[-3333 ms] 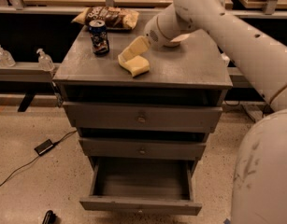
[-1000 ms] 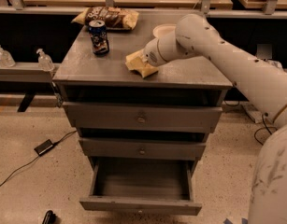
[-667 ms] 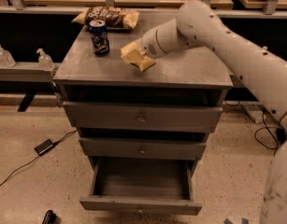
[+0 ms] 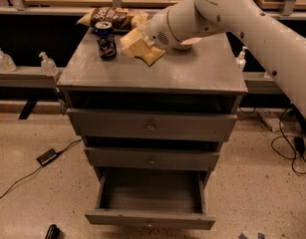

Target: Place sponge into bottom drawer

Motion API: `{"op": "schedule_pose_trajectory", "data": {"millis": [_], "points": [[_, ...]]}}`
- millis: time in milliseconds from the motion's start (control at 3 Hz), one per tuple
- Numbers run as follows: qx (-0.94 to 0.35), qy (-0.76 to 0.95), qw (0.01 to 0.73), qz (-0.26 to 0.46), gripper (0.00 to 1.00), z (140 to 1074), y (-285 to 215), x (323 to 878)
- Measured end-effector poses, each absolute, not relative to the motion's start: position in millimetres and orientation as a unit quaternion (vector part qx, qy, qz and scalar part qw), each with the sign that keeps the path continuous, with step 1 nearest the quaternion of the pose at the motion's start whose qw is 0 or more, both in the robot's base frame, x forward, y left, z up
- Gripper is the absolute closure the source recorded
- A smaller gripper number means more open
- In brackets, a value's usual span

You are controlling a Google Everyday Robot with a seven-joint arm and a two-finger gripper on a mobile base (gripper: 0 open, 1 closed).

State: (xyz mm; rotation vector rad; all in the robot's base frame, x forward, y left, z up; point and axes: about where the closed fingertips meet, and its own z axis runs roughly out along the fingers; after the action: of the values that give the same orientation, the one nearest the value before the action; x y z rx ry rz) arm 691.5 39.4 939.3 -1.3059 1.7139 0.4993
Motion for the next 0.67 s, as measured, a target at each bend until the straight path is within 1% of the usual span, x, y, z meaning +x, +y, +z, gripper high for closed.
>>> {"op": "schedule_pose_trajectory", "data": {"millis": [333,667], "points": [[-0.523,0.697,0.449,0.199,1.00,936,31,674],[-0.528,0.708,0.422,0.206,1.00,875,24,642]]}}
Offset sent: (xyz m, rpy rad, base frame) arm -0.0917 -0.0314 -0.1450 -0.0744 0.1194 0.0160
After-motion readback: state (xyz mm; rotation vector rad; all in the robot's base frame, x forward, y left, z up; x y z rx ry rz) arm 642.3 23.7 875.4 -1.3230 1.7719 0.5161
